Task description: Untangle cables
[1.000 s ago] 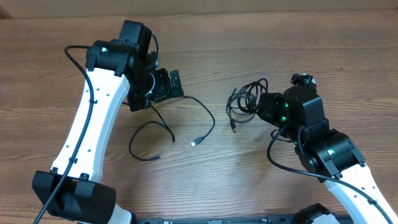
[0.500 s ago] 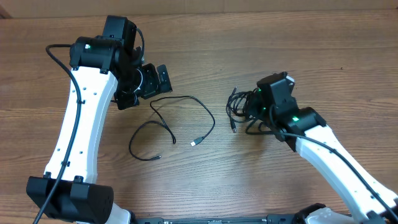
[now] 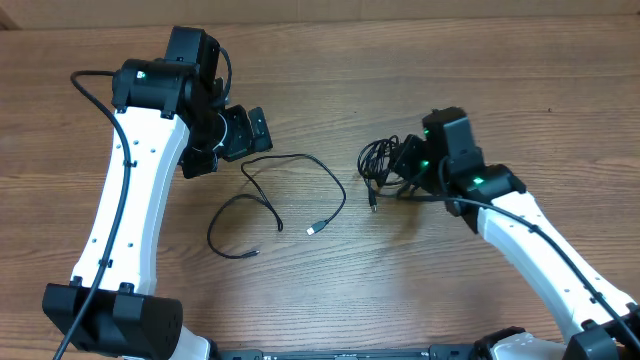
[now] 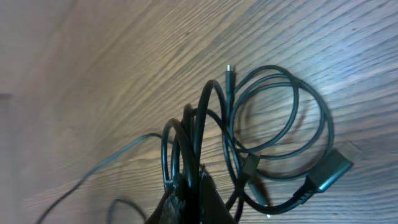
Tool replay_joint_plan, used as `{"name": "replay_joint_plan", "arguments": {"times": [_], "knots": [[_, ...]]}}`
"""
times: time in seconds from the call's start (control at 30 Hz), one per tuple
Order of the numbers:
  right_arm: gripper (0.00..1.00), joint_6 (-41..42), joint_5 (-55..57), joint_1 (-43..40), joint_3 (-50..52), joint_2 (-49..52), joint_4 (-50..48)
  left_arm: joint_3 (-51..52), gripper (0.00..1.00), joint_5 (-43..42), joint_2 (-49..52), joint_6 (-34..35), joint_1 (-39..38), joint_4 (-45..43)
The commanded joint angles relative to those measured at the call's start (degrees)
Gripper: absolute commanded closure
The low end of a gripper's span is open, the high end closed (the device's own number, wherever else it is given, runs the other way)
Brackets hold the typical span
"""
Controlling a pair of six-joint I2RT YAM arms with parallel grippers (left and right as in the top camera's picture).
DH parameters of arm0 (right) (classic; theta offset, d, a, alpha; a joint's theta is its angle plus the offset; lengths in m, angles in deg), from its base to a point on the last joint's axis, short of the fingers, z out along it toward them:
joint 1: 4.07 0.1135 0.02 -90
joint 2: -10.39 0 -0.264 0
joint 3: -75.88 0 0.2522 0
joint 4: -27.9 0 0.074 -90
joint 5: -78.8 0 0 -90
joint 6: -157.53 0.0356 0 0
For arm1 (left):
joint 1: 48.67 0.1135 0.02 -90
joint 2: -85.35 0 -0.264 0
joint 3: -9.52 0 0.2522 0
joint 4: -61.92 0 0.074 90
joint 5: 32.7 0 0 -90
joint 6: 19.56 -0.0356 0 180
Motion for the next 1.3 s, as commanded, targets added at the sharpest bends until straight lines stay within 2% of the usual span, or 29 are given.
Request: {"name": "replay_joint_plan", "arguments": {"times": [0.0, 0.23, 0.27, 0.3, 0.33, 0.4, 0.43, 0.5, 0.57, 0.7, 0.8, 0.93, 1.2, 1.27], "knots": [[0.96, 1.81, -7.52, -3.23, -1.27, -1.44, -0.24, -1.40, 0.01, 1.33, -1.36, 0.22, -0.04, 0.09], [0.96, 1.79, -9.92, -5.31, 3.43, 3.28, 0.35, -1.40, 0.01, 1.29, -1.31, 0.24, -0.07, -0.31], [0.88, 1.79, -8.68, -5.42, 3.67, 3.87, 1.09, -1.40, 0.00, 1.29, -1.31, 0.24, -0.07, -0.22], [0.67, 1.79, -6.73, -5.57, 3.72, 4.20, 2.16, -1.40, 0.01, 1.29, -1.31, 0.22, -0.07, 0.04], [0.57, 1.79, -4.57, -5.68, 3.72, 4.20, 3.13, -1.40, 0.00, 1.29, -1.31, 0.20, -0.07, 0.42], [0.45, 1.55, -0.42, -6.05, 3.43, 3.69, 5.11, -1.40, 0.00, 1.29, -1.31, 0.00, -0.07, 0.90], [0.30, 1.55, 1.31, -6.38, 2.99, 3.23, 6.49, -1.40, 0.01, 1.29, -1.31, -0.35, -0.07, 1.01], [0.10, 0.42, 3.43, -6.93, 1.73, 2.03, 9.07, -1.40, 0.00, 1.29, -1.31, -0.85, -0.07, 1.01], [0.00, -2.49, 4.76, -7.34, -0.35, 0.28, 11.67, -1.40, 0.01, 1.27, -1.31, -0.87, -0.07, 1.05], [0.00, -5.46, 4.02, -7.45, -5.44, -3.10, 16.31, -1.40, 0.01, 1.14, -1.31, -0.87, -0.11, 0.96], [0.00, -11.37, -6.91, -6.80, -8.31, -5.44, 15.56, -1.40, 0.00, 0.63, -1.31, -1.33, -0.42, 0.70], [0.00, -15.72, -24.09, -4.35, -8.50, -6.36, 8.92, -1.92, 0.01, -1.99, -1.55, -3.21, 0.28, -0.72], [0.00, -20.41, -21.55, 7.30, -8.48, -1.53, 6.64, -4.79, 0.00, -2.38, -3.21, 6.05, 11.54, 0.20], [0.00, -21.29, -21.20, 10.23, -8.48, 0.57, 4.90, -4.70, 0.00, -2.38, -3.19, 6.45, 13.73, 1.42]]}}
